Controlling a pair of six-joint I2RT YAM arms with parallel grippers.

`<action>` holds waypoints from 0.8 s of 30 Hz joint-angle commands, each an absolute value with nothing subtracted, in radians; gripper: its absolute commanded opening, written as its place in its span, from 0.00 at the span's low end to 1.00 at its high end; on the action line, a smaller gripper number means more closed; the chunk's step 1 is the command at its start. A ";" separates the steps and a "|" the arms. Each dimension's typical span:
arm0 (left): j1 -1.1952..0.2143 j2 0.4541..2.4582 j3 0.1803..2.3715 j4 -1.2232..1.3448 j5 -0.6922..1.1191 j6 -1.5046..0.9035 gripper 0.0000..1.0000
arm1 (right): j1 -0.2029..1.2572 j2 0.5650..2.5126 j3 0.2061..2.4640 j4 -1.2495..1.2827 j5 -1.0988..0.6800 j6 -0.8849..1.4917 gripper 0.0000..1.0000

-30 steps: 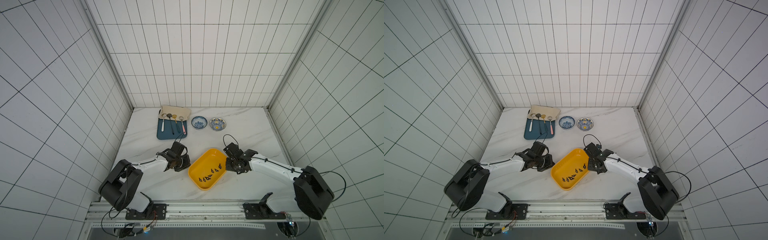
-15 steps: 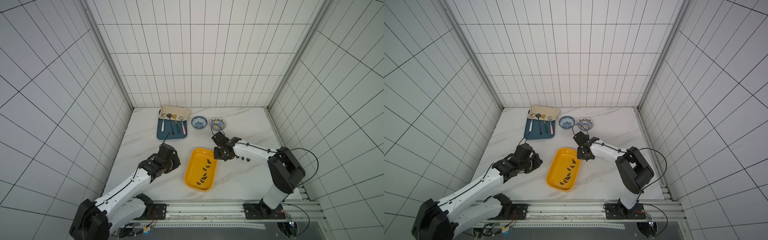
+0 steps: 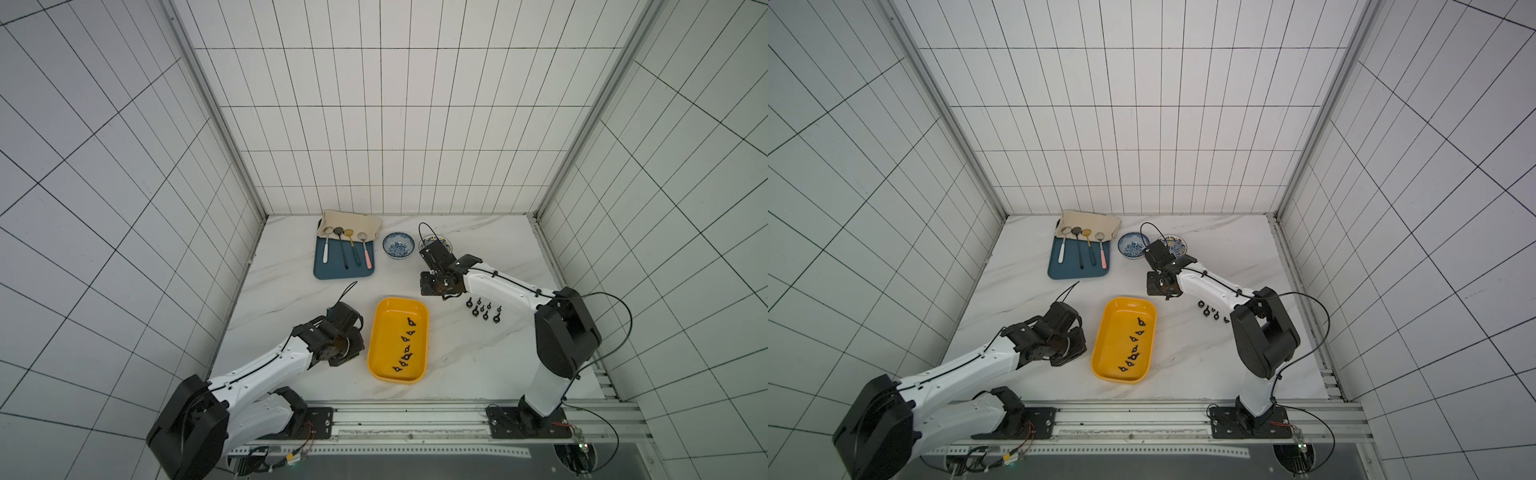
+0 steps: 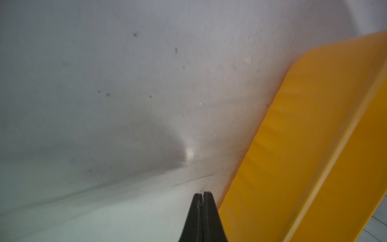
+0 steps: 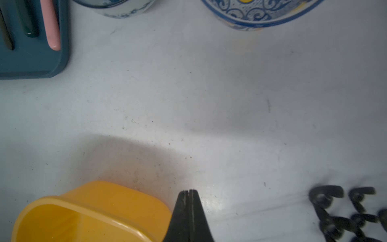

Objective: Take out the wing nut from the storage box
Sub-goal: Adjust the storage box at the center of the board.

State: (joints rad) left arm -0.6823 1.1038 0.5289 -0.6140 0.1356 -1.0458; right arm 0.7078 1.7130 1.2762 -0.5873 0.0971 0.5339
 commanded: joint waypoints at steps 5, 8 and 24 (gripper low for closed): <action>-0.781 1.135 0.494 -0.496 0.157 -1.138 0.00 | 0.648 1.485 1.081 -0.685 0.165 0.524 0.00; -0.802 1.170 0.510 -0.447 0.153 -1.143 0.00 | 0.635 1.423 1.007 -0.692 0.164 0.527 0.00; -0.941 1.396 0.568 -0.189 0.115 -1.269 0.00 | 0.592 1.641 1.110 -0.644 -0.100 0.412 0.00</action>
State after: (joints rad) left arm -0.9371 1.3830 0.5503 -0.2684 0.1436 -1.2427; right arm 0.5949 1.6070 1.0363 -0.6502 -0.0086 0.4545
